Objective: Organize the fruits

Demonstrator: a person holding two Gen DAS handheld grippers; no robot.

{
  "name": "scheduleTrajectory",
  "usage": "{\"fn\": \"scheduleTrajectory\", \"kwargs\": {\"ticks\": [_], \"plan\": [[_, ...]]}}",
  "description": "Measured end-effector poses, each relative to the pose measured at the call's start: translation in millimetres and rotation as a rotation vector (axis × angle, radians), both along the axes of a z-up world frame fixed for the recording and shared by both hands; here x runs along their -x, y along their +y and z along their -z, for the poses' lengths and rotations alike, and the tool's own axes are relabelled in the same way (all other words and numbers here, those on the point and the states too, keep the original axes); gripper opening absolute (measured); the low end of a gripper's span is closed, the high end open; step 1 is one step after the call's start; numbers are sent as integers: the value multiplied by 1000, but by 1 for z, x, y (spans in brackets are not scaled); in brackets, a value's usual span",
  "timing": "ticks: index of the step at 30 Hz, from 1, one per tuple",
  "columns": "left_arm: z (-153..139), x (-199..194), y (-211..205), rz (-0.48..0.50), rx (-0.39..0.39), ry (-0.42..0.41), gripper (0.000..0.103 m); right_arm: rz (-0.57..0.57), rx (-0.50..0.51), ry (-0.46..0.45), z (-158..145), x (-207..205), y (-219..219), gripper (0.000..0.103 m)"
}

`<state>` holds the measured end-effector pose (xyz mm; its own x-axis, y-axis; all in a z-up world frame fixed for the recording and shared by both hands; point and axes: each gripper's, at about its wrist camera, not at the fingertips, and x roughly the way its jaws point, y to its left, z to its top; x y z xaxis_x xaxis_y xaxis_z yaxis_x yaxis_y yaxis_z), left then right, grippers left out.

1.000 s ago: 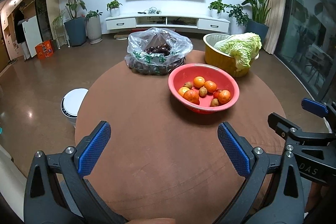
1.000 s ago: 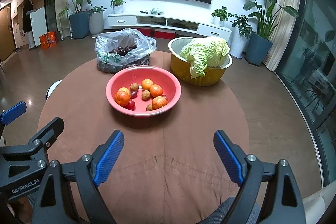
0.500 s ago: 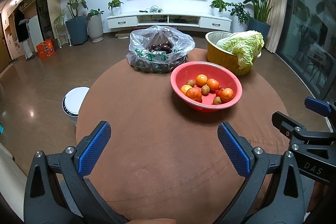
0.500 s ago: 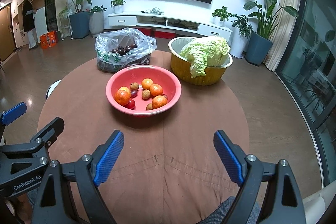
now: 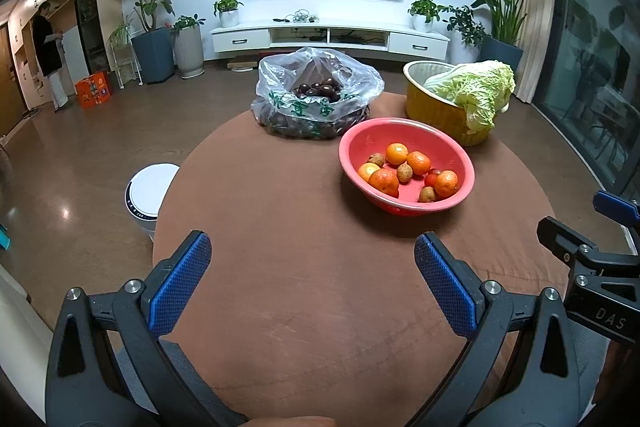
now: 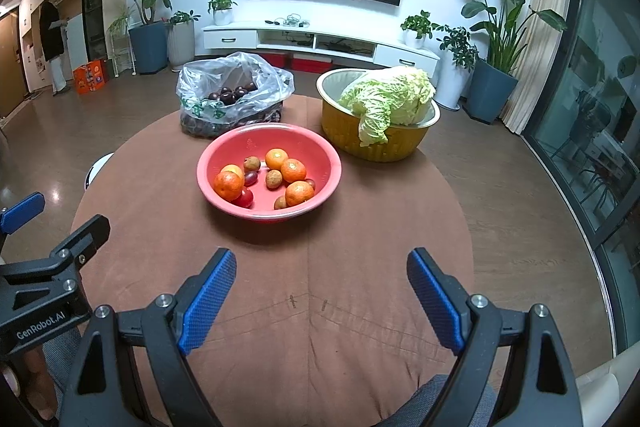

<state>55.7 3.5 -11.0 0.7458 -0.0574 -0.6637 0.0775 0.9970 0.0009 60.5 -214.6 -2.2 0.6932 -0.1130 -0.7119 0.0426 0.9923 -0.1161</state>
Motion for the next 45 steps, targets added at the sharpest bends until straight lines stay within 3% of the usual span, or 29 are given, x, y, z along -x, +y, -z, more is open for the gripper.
{"fn": "scheduleTrajectory", "kwargs": {"ticks": [35, 45], "plan": [[4, 0, -2, 5, -6, 9, 103, -2, -1, 1, 0, -1, -1, 89], [10, -3, -2, 15, 14, 54, 103, -2, -2, 6, 2, 0, -4, 89]]}}
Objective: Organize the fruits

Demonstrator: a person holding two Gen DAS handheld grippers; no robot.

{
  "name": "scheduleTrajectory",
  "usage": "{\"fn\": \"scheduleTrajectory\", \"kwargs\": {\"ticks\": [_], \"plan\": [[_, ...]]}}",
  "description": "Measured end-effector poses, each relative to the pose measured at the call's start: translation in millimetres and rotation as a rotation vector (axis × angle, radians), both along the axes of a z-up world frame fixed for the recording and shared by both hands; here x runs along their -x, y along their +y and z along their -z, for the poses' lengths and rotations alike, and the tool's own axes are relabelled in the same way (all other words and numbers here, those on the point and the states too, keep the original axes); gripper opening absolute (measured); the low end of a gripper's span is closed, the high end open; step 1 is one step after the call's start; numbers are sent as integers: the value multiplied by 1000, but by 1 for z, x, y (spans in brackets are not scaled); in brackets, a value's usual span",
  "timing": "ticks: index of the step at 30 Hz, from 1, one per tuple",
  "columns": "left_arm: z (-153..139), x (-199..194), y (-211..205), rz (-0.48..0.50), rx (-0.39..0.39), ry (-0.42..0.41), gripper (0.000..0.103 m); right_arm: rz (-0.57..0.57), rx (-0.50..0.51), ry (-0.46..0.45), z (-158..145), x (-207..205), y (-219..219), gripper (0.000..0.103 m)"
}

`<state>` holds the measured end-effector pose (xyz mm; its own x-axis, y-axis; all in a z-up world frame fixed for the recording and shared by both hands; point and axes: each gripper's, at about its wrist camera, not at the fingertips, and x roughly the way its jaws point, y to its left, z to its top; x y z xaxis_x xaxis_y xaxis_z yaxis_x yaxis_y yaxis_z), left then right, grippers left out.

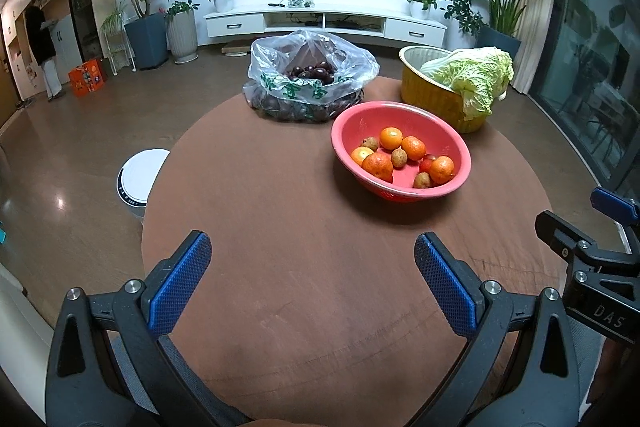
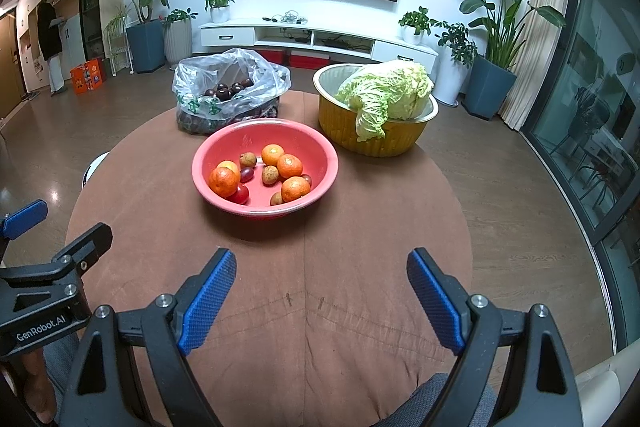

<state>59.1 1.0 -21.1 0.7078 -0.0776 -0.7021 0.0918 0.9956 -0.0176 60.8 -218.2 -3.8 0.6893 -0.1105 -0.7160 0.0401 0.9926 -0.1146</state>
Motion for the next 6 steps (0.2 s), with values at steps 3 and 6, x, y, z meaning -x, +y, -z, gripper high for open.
{"fn": "scheduleTrajectory", "kwargs": {"ticks": [3, 6], "plan": [[-1, -1, -2, 11, -2, -14, 103, 0, -3, 7, 4, 2, -4, 89], [-1, -2, -4, 15, -14, -21, 103, 2, -3, 11, 7, 4, -8, 89]]}}
